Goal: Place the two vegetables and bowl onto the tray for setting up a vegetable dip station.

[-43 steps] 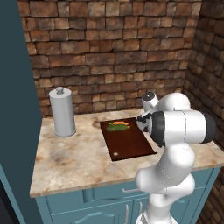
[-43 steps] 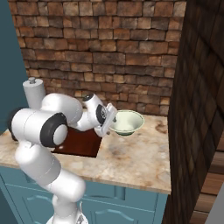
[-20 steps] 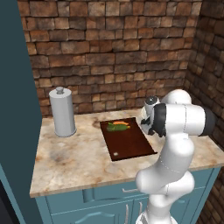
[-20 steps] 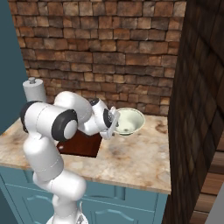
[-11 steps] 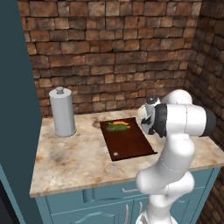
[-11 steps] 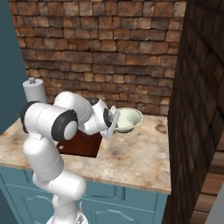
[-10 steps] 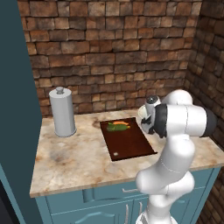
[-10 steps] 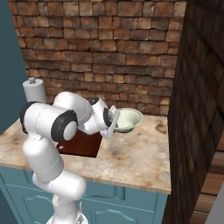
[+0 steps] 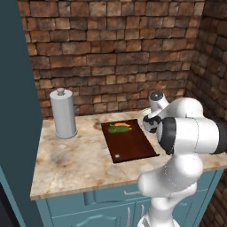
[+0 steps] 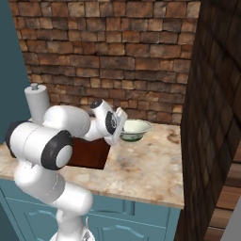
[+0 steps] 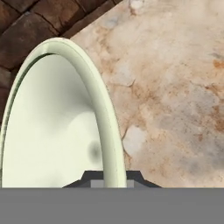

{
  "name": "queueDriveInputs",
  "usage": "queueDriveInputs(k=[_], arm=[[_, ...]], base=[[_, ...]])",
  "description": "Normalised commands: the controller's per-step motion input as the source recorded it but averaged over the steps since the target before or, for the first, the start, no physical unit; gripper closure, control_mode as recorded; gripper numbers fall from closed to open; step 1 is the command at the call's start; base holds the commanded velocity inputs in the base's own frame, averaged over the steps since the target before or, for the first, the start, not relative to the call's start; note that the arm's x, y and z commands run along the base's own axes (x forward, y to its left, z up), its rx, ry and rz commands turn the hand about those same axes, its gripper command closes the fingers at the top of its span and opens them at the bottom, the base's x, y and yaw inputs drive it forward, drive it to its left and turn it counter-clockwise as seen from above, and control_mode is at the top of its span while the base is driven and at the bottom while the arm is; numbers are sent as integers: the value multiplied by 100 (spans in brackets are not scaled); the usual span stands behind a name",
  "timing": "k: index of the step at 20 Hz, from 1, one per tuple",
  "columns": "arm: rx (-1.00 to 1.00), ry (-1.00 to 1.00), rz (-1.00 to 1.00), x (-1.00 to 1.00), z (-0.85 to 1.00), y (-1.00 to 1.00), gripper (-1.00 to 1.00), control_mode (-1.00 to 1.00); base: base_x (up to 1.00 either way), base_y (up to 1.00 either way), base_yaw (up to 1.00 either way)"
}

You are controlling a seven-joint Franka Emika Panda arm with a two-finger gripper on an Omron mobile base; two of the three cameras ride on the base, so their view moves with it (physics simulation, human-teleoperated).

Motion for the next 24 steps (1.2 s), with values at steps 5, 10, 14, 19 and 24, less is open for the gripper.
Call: queueDriveInputs(k=[5,10,14,19,24], arm=[[0,-26,0,-36,33,22,100,-100],[0,-8,0,-45,19,36,100,-100],[0,0,0,-43,16,32,100,-100],[0,0,0,-13,16,45,100,-100],[0,0,0,0,11,38,100,-100]], base=[[0,0,0],[0,0,0],[0,0,0],[0,0,0],[0,0,0]])
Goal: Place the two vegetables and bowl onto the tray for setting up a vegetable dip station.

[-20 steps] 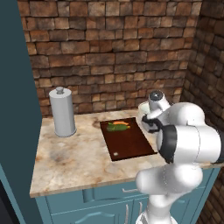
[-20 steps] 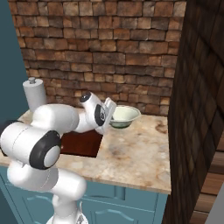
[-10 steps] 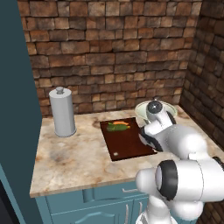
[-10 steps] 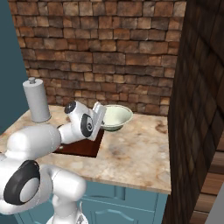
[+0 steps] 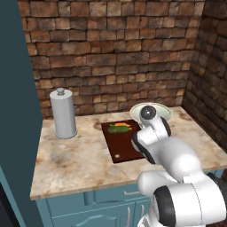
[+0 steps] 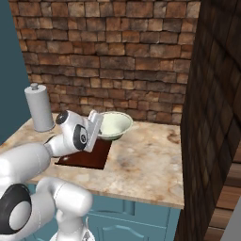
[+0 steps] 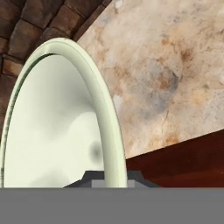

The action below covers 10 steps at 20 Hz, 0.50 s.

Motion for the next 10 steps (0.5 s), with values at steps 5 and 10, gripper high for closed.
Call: queueDriveInputs(k=[5,10], arm=[[0,2,0,0,0,30,100,-100],[0,4,0,0,-4,29,100,-100]], base=[[0,0,0],[0,0,0]])
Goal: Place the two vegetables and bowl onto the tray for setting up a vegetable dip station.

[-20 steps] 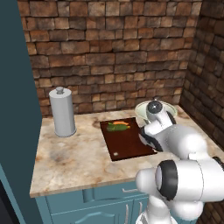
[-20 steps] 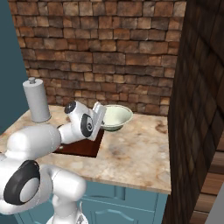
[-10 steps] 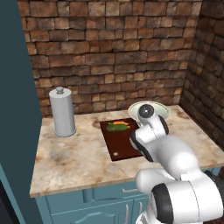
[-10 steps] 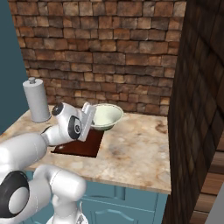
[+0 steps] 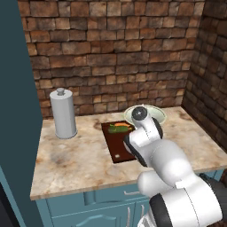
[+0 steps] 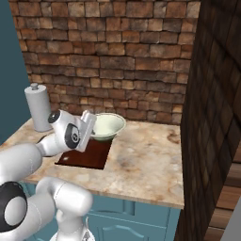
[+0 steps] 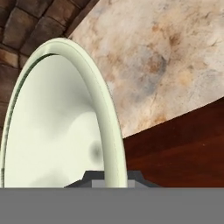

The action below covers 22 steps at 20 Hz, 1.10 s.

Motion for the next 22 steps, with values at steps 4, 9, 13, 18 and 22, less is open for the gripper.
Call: queueDriveInputs(k=[4,9,13,18,22], arm=[[0,6,0,0,-10,30,100,-100],[0,6,0,0,-29,33,100,-100],[0,1,0,0,-34,37,100,-100],[0,0,3,-3,-18,27,100,-100],[0,2,2,-13,-6,14,100,-100]], base=[[0,0,0],[0,0,0],[0,0,0],[0,0,0],[0,0,0]])
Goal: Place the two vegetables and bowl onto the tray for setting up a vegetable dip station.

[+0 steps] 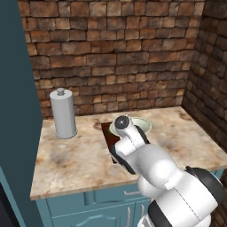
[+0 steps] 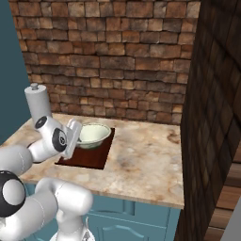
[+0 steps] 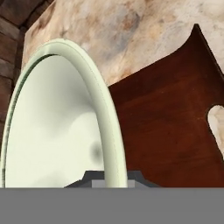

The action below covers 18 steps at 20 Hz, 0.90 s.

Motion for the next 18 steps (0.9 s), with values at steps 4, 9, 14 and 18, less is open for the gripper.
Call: queueDriveInputs(k=[4,9,14,18], arm=[[0,11,2,-23,-6,14,100,-100],[0,5,1,-6,-9,8,100,-100],[0,3,0,0,-7,3,100,-100],[0,5,0,-3,-9,3,100,-100]], base=[[0,0,0],[0,0,0],[0,0,0],[0,0,0]])
